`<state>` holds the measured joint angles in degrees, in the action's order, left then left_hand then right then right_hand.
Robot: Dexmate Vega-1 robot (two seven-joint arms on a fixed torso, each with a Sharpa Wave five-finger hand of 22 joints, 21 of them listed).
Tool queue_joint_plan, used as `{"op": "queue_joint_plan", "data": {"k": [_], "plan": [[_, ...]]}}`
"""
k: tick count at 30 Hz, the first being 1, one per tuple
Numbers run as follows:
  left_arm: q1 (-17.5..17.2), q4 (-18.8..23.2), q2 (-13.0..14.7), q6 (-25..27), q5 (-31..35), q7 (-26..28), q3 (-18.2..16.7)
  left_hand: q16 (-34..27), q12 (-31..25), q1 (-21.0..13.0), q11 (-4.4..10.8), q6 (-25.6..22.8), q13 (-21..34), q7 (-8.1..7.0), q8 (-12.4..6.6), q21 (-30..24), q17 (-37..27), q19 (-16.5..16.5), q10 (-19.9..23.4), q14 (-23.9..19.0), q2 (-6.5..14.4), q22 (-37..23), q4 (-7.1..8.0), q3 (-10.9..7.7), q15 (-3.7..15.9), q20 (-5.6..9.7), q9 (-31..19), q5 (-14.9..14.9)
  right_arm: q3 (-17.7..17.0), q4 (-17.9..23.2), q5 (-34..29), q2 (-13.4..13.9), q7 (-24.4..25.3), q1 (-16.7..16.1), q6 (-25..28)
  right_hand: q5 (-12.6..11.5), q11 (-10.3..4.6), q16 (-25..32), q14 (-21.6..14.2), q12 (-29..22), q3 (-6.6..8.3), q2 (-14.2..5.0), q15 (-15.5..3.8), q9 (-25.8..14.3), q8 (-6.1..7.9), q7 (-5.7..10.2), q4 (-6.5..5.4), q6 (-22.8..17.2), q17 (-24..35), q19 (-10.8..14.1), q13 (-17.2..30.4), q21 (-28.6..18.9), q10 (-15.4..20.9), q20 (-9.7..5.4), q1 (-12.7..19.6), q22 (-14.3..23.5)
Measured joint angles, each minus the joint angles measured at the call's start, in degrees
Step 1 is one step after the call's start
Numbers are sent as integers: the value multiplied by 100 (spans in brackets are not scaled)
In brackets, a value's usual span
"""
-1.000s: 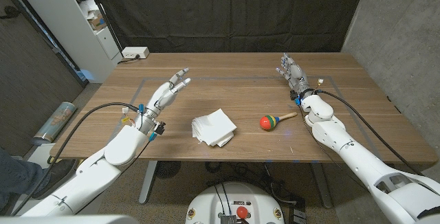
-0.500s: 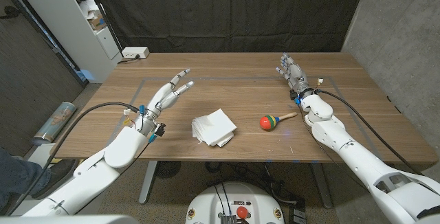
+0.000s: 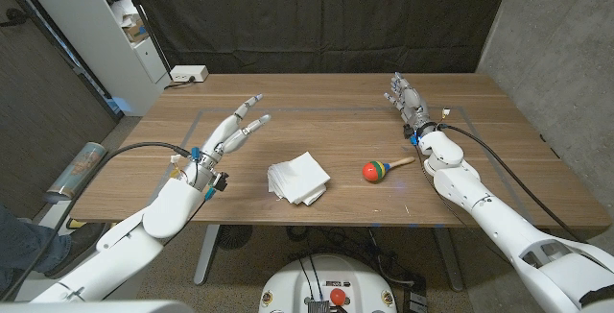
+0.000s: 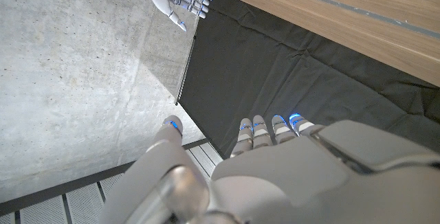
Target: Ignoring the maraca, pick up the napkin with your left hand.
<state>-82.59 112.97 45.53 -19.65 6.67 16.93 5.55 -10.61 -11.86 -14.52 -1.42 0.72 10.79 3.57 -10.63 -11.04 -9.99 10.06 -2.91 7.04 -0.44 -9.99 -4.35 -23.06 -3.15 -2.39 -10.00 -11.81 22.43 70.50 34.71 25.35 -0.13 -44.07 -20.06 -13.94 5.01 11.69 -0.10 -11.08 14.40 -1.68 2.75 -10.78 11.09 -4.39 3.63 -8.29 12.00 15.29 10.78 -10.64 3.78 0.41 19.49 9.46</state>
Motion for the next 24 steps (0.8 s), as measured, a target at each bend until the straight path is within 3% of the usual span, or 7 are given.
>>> {"op": "queue_joint_plan", "data": {"k": [24], "plan": [[-255, 515, 59, 685, 802, 112, -64, 0, 0, -129, 0, -31, 0, -31, 0, 0, 0, -21, 0, 0, 22, 0, -89, -53, 0, -20, 0, 0, -21, -5, 29, 19, -37, -12, -22, 0, 0, 0, 0, 0, -16, 0, 0, 0, 0, 0, 16, 0, 14, 0, 0, 0, 0, 0, 0, 0]]}}
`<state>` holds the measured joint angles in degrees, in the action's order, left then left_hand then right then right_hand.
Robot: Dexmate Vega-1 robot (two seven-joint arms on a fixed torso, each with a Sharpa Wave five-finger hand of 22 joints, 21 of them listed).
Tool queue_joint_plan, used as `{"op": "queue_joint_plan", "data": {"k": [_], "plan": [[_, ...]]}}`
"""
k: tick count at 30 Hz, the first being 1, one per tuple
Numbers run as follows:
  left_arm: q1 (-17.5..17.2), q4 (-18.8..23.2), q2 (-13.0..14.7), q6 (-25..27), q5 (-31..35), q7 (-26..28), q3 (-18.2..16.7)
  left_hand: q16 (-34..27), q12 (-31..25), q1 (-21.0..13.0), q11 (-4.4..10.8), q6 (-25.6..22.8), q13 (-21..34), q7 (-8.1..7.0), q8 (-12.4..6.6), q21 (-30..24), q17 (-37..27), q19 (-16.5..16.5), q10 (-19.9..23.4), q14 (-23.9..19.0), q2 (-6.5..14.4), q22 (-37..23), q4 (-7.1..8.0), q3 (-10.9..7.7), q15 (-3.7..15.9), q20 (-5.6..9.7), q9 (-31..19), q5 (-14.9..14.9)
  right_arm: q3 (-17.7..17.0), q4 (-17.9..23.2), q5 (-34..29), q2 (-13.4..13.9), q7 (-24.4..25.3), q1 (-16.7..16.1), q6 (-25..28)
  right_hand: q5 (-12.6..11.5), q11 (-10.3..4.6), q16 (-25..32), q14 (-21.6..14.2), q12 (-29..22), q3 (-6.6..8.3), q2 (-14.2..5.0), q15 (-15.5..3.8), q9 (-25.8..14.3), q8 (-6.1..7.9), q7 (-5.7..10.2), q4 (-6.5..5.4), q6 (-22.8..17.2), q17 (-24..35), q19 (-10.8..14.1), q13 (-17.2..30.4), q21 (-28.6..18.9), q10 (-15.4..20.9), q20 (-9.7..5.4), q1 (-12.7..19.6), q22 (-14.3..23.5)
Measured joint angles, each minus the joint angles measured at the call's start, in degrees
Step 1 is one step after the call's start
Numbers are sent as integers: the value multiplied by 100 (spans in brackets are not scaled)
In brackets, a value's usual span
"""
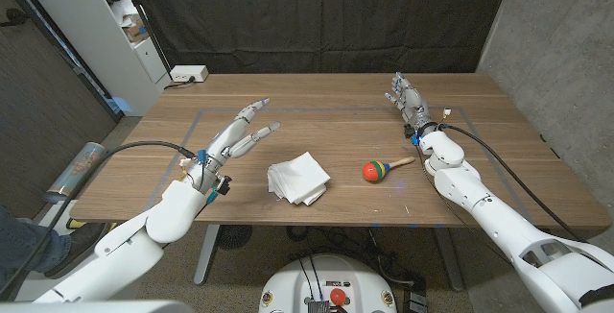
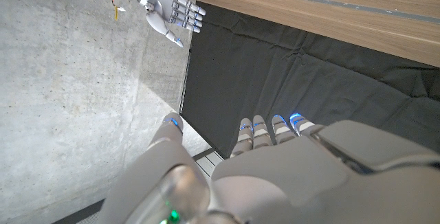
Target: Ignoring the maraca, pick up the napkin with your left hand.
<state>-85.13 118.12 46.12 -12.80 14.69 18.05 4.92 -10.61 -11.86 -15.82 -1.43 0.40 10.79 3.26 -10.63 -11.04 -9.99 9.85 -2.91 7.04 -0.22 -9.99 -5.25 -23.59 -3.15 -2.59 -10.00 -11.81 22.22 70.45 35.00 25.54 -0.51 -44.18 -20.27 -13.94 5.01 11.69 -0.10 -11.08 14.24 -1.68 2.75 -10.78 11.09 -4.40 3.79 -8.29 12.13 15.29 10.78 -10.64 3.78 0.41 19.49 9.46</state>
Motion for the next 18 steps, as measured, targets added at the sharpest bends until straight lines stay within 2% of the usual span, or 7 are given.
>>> {"op": "queue_joint_plan", "data": {"k": [18], "plan": [[-167, 403, 91, 443, 649, 105, -9, 0, 0, -89, 0, 0, 0, 0, 0, 0, 0, 0, 0, 0, 1, 0, -86, -42, 0, 0, 0, 0, -34, 44, 28, 19, -9, -72, -34, 0, 0, 0, 0, 0, 0, 0, 0, 0, 0, 0, 0, 0, -1, 0, 0, 0, 0, 0, 0, 0]]}}
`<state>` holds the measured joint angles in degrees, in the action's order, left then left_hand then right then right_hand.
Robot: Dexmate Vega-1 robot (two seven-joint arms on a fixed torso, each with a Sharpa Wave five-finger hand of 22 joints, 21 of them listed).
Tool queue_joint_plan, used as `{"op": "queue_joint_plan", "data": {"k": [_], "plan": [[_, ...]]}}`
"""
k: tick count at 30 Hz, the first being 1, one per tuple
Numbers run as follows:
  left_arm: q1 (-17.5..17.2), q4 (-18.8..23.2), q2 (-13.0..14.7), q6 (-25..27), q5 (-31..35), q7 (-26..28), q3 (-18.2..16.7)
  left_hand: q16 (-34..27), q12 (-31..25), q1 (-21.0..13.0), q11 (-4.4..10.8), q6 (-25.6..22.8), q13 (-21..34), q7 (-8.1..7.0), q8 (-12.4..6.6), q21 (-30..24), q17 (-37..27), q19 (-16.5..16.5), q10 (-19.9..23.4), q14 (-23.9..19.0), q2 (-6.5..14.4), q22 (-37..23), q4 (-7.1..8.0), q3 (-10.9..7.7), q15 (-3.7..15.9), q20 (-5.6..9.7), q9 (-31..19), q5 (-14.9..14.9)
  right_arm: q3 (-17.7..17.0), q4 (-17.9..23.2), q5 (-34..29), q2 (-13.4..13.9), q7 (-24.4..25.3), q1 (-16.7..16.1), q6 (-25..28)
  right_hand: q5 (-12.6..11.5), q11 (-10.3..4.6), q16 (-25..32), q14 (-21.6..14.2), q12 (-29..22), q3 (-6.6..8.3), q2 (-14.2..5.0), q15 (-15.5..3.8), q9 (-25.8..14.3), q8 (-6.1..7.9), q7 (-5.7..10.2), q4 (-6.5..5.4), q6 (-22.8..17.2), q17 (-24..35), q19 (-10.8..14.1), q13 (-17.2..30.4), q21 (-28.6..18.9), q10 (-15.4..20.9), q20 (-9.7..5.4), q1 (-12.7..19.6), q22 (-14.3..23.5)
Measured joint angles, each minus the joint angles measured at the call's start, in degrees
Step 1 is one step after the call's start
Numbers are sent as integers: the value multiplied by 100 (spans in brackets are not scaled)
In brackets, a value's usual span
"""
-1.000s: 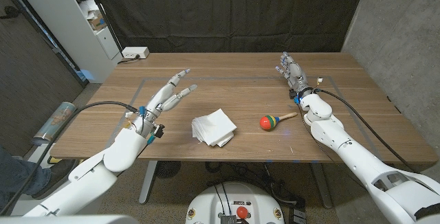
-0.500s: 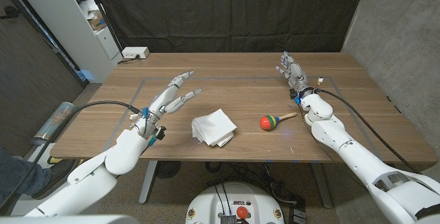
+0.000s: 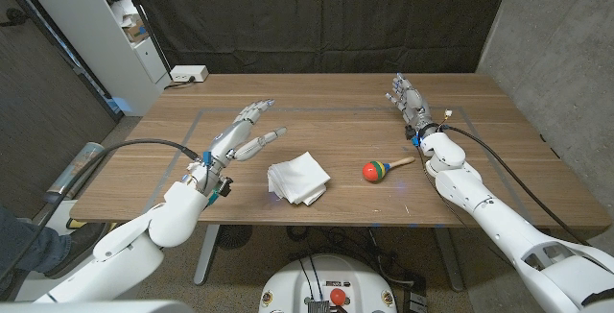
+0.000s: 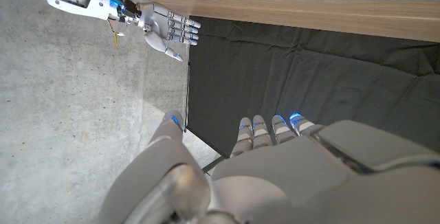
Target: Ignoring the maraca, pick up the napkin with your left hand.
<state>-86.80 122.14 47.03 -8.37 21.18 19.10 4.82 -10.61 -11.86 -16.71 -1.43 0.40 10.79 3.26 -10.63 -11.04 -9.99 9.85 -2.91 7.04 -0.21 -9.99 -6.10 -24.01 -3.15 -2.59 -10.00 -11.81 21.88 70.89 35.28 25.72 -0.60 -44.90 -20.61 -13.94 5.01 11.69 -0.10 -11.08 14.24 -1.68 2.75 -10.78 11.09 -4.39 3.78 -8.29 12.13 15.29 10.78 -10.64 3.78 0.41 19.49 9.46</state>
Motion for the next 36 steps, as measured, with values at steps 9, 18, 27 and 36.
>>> {"op": "queue_joint_plan", "data": {"k": [9, 18, 27, 36], "plan": [[-20, 151, 80, 208, 253, -22, 24, 0, 22, -146, 9, 45, 0, -45, 0, 0, 0, 10, -53, 0, 5, 0, -71, -24, 0, -71, 0, 0, -11, -28, 28, -10, -13, -14, -32, 0, 0, 0, 0, 0, 7, 0, 0, 0, 0, 0, 27, 0, 0, 0, 0, 0, 0, 0, 0, 0], [-33, 260, 137, 385, 496, -33, 51, 0, 22, -234, -7, 63, 0, -62, 0, 0, 0, 10, -96, 35, 22, 0, -137, -43, -10, -71, 0, 0, -18, -73, 41, -27, -31, -17, -56, 0, 0, 0, 0, 0, 1, 0, 0, 0, 0, 0, 33, 0, -1, 0, 0, 0, 0, 0, 0, 0], [-68, 399, 187, 619, 804, 0, 95, 0, 22, -434, -12, 106, 0, -61, 0, 0, 0, -8, -138, 52, 7, 4, -237, -95, 7, -159, 0, 0, -20, -126, 49, -43, -52, 16, -72, 0, 0, 0, 0, 0, 1, 0, 0, 0, 0, 0, 33, 0, -1, 0, 0, 0, 0, 0, 0, 0], [-97, 545, 216, 958, 1203, 69, 191, 0, 22, -732, -39, 116, 0, -71, -52, -22, 0, -68, -114, 2, -23, 3, -351, -124, -42, -317, -26, -48, -8, -212, 54, -67, -110, 88, -76, 0, 0, 0, 0, 0, 1, 0, 0, 0, 0, 0, 33, 0, -1, 0, 0, 0, 0, 0, 0, 0]]}}
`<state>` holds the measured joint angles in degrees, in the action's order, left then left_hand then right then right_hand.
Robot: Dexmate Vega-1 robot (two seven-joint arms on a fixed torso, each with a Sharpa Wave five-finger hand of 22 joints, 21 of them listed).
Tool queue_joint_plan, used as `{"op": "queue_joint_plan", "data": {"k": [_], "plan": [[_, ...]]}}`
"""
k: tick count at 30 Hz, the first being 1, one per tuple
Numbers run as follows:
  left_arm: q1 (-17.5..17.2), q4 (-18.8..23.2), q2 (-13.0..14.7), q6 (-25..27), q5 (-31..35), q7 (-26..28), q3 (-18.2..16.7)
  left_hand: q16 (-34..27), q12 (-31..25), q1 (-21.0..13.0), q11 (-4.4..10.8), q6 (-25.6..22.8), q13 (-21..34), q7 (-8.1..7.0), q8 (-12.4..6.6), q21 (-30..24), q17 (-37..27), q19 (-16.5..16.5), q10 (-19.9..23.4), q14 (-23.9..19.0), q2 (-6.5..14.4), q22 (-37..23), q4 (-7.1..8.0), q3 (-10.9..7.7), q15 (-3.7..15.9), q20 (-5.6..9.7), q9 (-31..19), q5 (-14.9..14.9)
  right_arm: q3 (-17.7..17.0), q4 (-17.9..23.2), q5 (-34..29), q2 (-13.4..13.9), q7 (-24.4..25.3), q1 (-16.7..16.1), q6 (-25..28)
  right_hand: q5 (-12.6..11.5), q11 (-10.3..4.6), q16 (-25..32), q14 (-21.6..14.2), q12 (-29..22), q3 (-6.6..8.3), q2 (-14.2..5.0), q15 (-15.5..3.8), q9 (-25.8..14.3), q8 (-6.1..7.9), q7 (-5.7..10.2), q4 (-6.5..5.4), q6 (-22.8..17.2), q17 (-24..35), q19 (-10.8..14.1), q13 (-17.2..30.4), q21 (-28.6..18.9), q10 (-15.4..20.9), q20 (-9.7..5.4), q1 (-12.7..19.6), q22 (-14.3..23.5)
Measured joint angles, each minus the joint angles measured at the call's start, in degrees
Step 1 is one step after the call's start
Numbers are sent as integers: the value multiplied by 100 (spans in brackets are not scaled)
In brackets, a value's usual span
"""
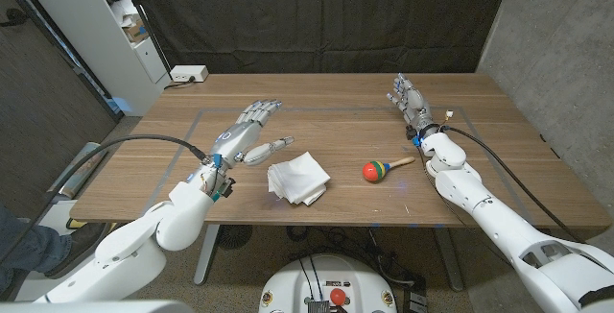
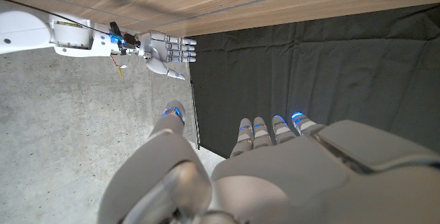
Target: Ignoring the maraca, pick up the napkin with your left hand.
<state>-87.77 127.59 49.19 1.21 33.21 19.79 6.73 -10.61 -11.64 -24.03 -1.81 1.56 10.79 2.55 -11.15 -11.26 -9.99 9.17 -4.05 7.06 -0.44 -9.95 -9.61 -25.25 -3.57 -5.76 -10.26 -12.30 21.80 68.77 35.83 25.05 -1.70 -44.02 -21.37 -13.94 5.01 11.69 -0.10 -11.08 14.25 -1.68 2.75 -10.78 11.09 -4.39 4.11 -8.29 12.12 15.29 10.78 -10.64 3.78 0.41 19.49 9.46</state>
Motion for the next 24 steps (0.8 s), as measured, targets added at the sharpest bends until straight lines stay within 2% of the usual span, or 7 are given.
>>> {"op": "queue_joint_plan", "data": {"k": [4, 8, 24], "plan": [[0, 23, 16, 97, 78, -12, 25, 0, 0, -76, -37, -54, 0, -9, -11, 0, 0, -53, 41, -28, -76, -6, -28, -20, -28, -52, -3, -22, 7, -40, 2, -12, -16, 34, -1, 0, 0, 0, 0, 0, 0, 0, 0, 0, 0, 0, 0, 0, 0, 0, 0, 0, 0, 0, 0, 0], [28, 75, 76, 185, 122, -84, 93, 0, -15, -183, -36, -55, 0, -11, -10, 0, 0, -132, 41, -34, -183, -6, -46, -2, -34, -168, -2, -44, 10, -57, 6, -15, -38, 60, -2, 0, 0, 0, 0, 0, 0, 0, 0, 0, 0, 0, 0, 0, 0, 0, 0, 0, 0, 0, 0, 0], [120, 326, 306, 686, 368, -409, 326, -23, -88, -452, -12, -210, 30, -40, -77, -45, 0, -261, 167, -156, -452, -6, -74, 77, -48, -296, -1, -129, 15, -101, 18, -9, -119, 140, 6, 0, 0, 0, 0, 0, 0, 0, 0, 0, 0, 0, -1, 0, 0, 0, 0, 0, 0, 0, 0, 0]]}}
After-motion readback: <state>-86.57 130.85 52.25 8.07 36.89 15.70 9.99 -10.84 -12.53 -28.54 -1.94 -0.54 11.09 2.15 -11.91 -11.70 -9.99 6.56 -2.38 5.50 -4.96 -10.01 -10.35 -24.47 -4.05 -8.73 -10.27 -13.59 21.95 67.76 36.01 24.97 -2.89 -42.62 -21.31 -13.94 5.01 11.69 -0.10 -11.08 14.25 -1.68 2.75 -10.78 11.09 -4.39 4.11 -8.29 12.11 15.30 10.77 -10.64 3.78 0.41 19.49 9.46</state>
